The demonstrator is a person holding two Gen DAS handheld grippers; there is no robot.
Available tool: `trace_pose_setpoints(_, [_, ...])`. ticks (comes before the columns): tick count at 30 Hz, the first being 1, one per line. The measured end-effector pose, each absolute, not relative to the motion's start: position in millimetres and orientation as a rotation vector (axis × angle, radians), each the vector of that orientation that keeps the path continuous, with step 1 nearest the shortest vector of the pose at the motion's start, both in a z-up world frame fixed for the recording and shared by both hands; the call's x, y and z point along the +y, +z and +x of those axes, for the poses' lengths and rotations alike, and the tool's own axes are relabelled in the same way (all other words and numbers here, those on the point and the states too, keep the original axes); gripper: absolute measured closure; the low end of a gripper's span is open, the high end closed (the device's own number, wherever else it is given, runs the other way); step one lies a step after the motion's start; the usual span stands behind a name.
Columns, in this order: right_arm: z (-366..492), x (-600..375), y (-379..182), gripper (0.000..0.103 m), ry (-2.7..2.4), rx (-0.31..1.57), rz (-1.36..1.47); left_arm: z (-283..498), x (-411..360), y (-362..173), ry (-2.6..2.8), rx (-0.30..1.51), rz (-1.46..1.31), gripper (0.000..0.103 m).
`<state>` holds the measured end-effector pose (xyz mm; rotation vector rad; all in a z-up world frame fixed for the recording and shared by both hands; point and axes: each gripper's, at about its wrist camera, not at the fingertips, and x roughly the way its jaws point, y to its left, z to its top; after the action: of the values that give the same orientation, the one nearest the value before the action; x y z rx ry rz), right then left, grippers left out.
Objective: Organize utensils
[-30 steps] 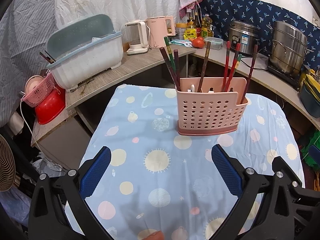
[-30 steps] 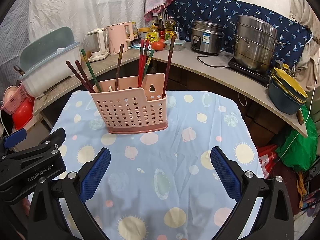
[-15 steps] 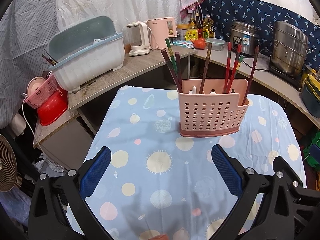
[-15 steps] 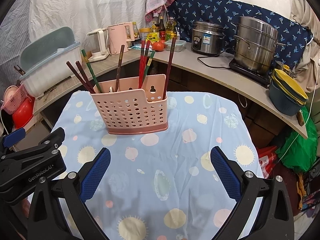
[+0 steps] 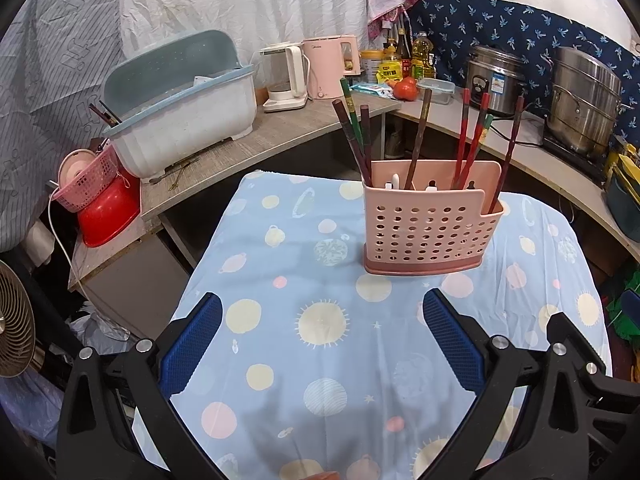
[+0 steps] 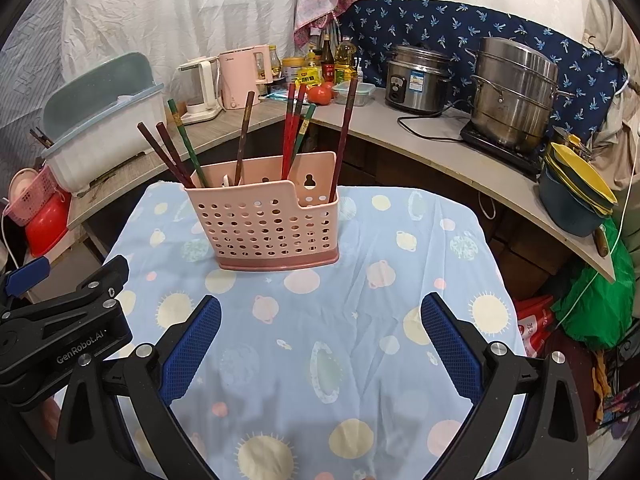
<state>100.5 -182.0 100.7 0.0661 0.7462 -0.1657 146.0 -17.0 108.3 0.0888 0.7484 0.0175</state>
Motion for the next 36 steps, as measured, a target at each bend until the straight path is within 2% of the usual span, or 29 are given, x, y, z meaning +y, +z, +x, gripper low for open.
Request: trace_pose_setpoints(36, [99.7,-180.7,100.6,0.006,-0.165,0.750,0.065,146.4,-18.3,107.0,0.031,0.746,0.107,0.007])
